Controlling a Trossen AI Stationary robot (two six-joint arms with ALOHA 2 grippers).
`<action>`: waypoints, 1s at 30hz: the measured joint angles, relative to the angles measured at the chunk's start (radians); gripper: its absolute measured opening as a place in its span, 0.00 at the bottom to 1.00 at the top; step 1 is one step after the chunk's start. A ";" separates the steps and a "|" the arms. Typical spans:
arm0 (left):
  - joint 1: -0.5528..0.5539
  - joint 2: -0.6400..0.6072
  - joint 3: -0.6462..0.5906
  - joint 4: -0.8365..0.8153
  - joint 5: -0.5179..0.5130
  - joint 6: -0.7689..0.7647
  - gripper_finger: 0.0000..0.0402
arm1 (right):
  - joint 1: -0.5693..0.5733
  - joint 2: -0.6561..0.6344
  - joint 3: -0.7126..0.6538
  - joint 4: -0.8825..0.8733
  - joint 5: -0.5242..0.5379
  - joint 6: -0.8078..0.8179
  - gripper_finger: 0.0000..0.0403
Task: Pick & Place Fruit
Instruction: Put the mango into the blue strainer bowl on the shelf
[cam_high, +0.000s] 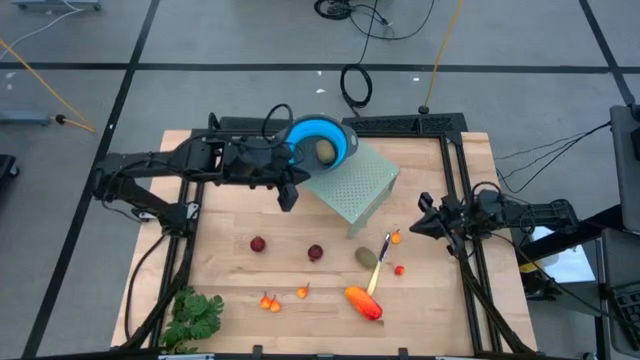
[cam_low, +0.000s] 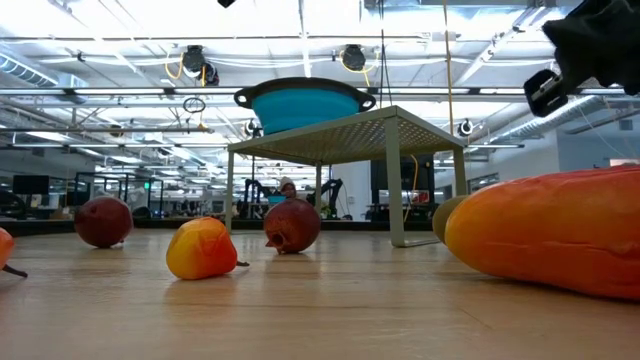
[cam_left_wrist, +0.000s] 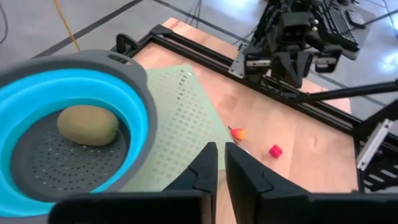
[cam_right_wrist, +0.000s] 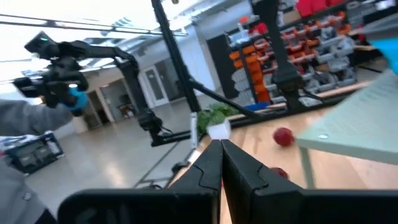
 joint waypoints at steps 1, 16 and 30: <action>-0.008 0.000 0.000 0.000 -0.011 -0.005 0.04 | 0.000 0.003 0.000 0.009 -0.014 0.001 0.00; -0.107 -0.104 -0.324 0.258 -0.071 -0.125 0.06 | 0.000 0.110 0.001 0.119 -0.048 0.026 0.00; -0.116 -0.514 -0.712 0.397 -0.073 -0.118 0.06 | 0.000 0.251 0.001 0.332 0.016 0.026 0.00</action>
